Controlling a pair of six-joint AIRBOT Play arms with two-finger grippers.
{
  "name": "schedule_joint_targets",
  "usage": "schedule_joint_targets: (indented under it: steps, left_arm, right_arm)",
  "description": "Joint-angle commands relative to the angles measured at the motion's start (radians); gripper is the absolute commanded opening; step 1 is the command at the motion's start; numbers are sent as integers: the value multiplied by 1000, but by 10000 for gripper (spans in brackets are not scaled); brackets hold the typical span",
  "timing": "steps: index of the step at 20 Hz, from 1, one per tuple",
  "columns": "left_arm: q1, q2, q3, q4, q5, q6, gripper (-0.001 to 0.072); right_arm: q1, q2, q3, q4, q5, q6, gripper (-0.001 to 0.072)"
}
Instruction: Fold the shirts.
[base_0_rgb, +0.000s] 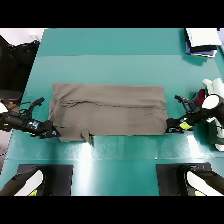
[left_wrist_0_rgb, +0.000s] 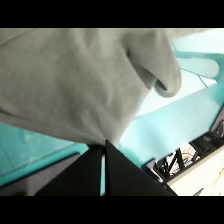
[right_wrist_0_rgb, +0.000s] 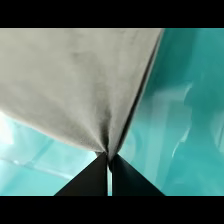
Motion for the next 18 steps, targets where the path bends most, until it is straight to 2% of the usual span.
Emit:
schedule_joint_targets:
  steps: [1,5,7,11,18]
  left_arm:
    - [-3,52,74,-15,-69,-44,30]
    - [-120,97,177,-15,-59,-103,30]
    - [-182,95,251,-14,39,-100,31]
    - [-190,79,375,49,323,-99,31]
    - [-190,-137,422,-4,546,-79,32]
  right_arm:
    - [-1,90,50,-9,94,34,17]
    - [-1,98,145,-6,109,69,17]
    - [-1,75,201,-5,85,69,17]
    - [-1,-42,350,-4,52,69,17]
    - [-1,-315,634,-5,-3,68,17]
